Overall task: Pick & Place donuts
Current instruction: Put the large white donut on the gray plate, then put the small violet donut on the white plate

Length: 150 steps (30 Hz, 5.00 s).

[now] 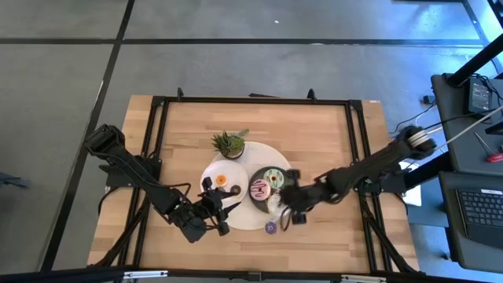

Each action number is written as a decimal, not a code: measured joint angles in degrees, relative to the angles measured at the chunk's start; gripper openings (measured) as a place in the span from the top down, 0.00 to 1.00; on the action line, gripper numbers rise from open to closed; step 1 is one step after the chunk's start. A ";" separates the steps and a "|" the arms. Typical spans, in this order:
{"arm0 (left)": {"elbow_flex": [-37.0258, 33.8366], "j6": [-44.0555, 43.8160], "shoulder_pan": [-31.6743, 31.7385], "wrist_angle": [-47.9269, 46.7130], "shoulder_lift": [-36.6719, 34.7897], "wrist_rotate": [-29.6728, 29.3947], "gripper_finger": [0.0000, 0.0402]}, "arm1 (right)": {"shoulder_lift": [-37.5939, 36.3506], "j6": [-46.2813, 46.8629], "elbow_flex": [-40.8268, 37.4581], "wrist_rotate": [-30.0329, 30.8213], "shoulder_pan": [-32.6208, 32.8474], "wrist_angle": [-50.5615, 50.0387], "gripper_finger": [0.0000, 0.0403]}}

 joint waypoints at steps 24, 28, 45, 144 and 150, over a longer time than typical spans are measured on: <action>-0.02 0.00 0.04 0.16 0.13 -0.11 0.65 | -9.96 6.45 -34.28 -5.31 -10.88 38.88 0.85; -0.02 0.00 0.04 0.16 0.13 -0.11 0.65 | -9.96 6.74 -35.53 -5.36 -11.13 39.65 0.85; -0.04 0.01 0.04 0.16 0.13 -0.13 0.65 | -8.53 5.84 -37.67 -5.27 -10.26 46.14 0.85; 26.99 1.46 10.97 -6.32 34.51 34.00 0.65 | -25.89 2.10 -37.56 -1.24 -5.07 33.52 0.53; 26.99 1.27 10.97 -6.33 34.51 33.87 0.65 | -25.89 2.05 -37.56 -1.26 -5.07 33.51 0.53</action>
